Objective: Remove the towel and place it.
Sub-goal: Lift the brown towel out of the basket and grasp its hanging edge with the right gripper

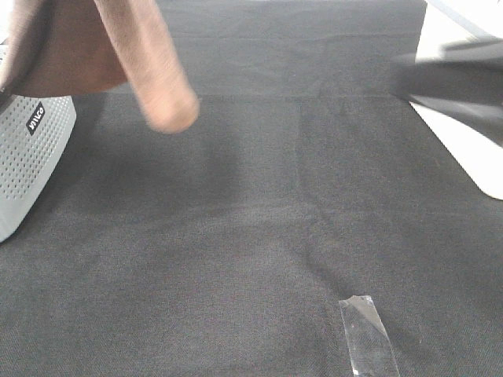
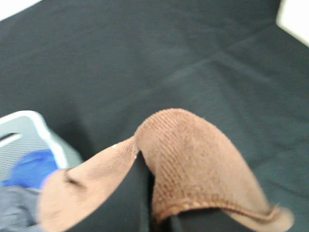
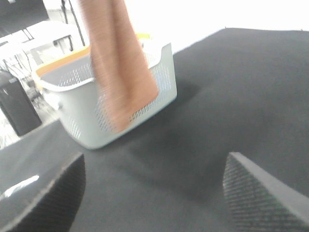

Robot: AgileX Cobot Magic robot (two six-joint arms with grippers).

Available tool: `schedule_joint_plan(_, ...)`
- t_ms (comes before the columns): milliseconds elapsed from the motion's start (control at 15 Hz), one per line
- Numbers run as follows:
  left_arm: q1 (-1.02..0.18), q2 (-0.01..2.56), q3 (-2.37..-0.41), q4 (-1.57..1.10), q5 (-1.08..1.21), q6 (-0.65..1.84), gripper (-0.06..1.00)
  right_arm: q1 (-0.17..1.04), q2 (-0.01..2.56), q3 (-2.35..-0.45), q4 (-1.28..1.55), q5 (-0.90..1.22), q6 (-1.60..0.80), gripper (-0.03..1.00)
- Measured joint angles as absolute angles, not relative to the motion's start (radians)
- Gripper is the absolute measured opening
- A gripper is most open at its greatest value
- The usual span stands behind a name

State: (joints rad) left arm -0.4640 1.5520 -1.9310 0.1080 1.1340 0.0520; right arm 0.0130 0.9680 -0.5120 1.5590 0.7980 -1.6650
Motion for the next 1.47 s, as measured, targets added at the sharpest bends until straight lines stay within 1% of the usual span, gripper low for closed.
schedule_joint_plan(133, -0.464, 1.552, -1.931, 0.061, 1.109, 0.044, 0.02, 0.026, 1.132, -0.515, 1.706, 0.877, -1.902, 0.75)
schedule_joint_plan(267, -0.464, 1.552, -1.931, 0.006, 1.078, 0.041, 0.02, 0.122, 1.296, -0.569, 1.726, 0.877, -1.981, 0.75)
schedule_joint_plan(467, -0.464, 1.553, -1.931, -0.039, 1.053, 0.038, 0.02, 0.295, 1.442, -0.713, 1.728, 0.799, -1.952, 0.75)
schedule_joint_plan(667, -0.464, 1.578, -1.931, -0.090, 1.042, 0.038, 0.02, 0.394, 1.463, -0.830, 1.731, 0.723, -1.915, 0.75)
schedule_joint_plan(867, -0.464, 1.611, -1.931, -0.157, 1.021, 0.038, 0.02, 0.498, 1.518, -0.897, 1.736, 0.601, -1.915, 0.75)
schedule_joint_plan(1000, -0.464, 1.614, -1.931, -0.179, 1.005, 0.038, 0.02, 0.534, 1.559, -0.934, 1.736, 0.590, -1.915, 0.75)
schedule_joint_plan(1333, -0.464, 1.617, -1.931, -0.210, 1.005, 0.053, 0.02, 0.538, 1.606, -0.961, 1.737, 0.549, -1.916, 0.75)
schedule_joint_plan(1400, -0.464, 1.618, -1.931, -0.212, 1.011, 0.053, 0.02, 0.538, 1.606, -0.962, 1.737, 0.538, -1.923, 0.73)
schedule_joint_plan(1467, -0.464, 1.618, -1.931, -0.221, 1.018, 0.054, 0.02, 0.538, 1.606, -0.962, 1.738, 0.536, -1.931, 0.69)
